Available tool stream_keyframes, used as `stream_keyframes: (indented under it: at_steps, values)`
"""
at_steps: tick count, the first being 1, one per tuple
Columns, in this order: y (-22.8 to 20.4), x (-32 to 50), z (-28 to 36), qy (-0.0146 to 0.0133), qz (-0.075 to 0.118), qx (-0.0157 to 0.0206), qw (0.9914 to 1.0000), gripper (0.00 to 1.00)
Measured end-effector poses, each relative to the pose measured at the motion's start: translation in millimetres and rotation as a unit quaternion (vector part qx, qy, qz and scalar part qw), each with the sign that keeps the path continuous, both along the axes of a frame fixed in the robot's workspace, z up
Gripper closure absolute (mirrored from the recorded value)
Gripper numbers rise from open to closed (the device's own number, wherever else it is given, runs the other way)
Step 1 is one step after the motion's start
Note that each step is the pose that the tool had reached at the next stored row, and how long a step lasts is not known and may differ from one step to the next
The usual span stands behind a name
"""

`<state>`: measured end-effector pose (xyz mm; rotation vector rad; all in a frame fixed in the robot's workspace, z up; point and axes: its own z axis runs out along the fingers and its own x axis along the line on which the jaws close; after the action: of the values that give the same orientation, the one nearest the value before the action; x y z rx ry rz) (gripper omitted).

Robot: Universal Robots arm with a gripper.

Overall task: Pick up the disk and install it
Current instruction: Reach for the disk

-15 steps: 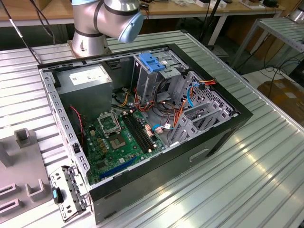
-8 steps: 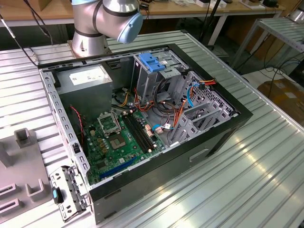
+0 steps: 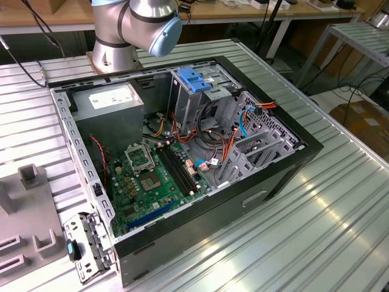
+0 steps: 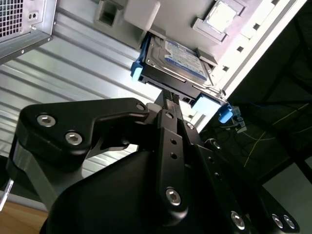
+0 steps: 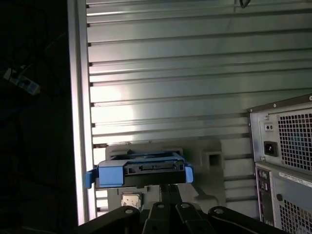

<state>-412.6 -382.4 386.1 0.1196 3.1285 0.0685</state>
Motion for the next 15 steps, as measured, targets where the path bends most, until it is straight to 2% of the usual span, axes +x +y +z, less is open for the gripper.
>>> stream_keyframes:
  at_steps: [11, 15]
  values:
    - [2.1, -35.4, -0.4, 0.0, 0.0, 0.0002, 1.0, 0.89]
    - [2.1, -39.4, -0.3, 0.0001, 0.0, 0.0002, 1.0, 0.89]
